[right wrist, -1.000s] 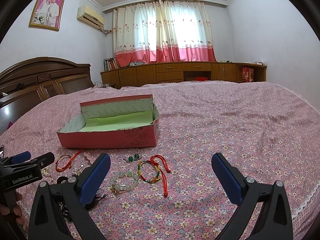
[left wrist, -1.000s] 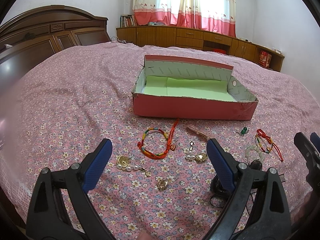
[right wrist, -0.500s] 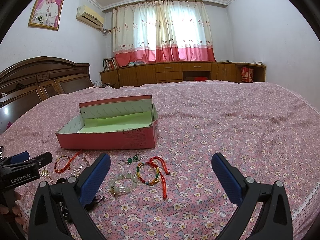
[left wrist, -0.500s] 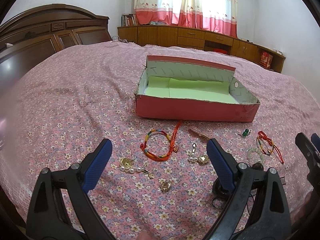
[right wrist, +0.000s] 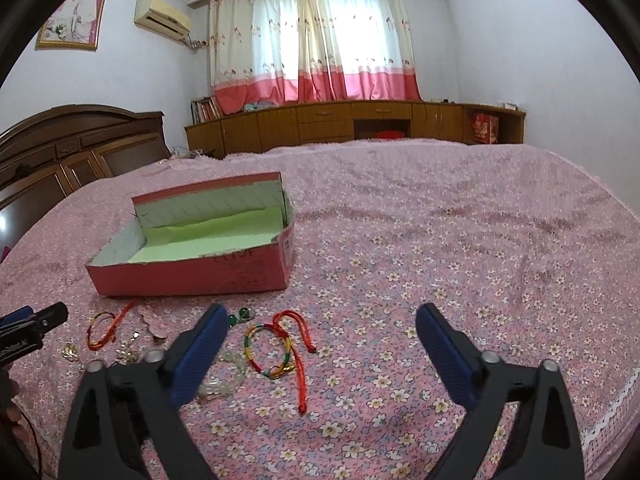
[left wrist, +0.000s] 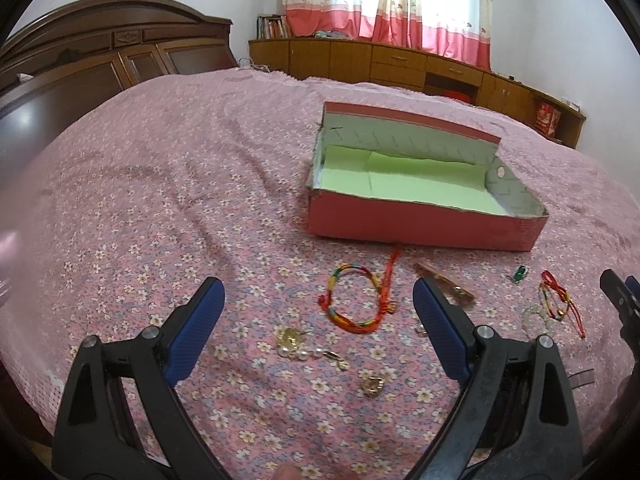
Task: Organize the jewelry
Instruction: 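Grasp the gold pearl earring with the left tool while the right grasps the rainbow-red string bracelet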
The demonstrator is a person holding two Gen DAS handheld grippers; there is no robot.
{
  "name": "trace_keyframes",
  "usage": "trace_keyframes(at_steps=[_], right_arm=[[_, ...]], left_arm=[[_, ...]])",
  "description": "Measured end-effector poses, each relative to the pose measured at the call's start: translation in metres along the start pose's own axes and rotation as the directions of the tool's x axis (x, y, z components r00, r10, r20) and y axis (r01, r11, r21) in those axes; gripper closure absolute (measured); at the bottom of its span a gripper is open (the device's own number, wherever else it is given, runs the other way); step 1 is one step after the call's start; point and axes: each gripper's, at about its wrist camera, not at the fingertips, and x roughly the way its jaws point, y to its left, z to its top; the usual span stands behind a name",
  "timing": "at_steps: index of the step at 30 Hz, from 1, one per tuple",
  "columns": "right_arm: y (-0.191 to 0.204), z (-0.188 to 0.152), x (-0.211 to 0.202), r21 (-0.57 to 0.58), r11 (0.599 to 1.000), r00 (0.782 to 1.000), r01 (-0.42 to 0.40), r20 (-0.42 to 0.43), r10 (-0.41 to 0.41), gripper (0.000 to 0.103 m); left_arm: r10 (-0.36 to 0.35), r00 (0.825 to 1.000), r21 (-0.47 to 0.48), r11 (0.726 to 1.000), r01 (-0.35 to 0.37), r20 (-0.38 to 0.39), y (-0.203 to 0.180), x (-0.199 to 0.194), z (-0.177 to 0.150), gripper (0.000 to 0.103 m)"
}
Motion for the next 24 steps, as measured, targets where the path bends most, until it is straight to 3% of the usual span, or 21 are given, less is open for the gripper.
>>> trace_keyframes(at_steps=[10,14,20,24], right_arm=[[0.002,-0.005,0.028,-0.021,0.999,0.994,-0.036,-0.108,0.033,0.026],[0.004,-0.008,0.038,-0.031,0.998,0.988,-0.053,-0.144,0.048,0.029],[0.006,-0.013,0.051,-0.037,0.997,0.977,-0.068,-0.203,0.059,0.040],[0.007,-0.016,0.057,-0.041,0.997,0.971,-0.071,-0.231,0.059,0.050]], left_arm=[[0.026,0.997,-0.001,1.000,-0.026,-0.078,0.020,0.020,-0.002,0.018],[0.036,0.994,0.015,0.999,-0.035,-0.106,0.026,0.026,-0.008,0.029],[0.027,0.987,0.047,0.999,-0.019,-0.160,0.025,0.033,-0.016,0.047],[0.024,0.979,0.098,0.995,-0.004,-0.202,0.017,0.038,-0.021,0.053]])
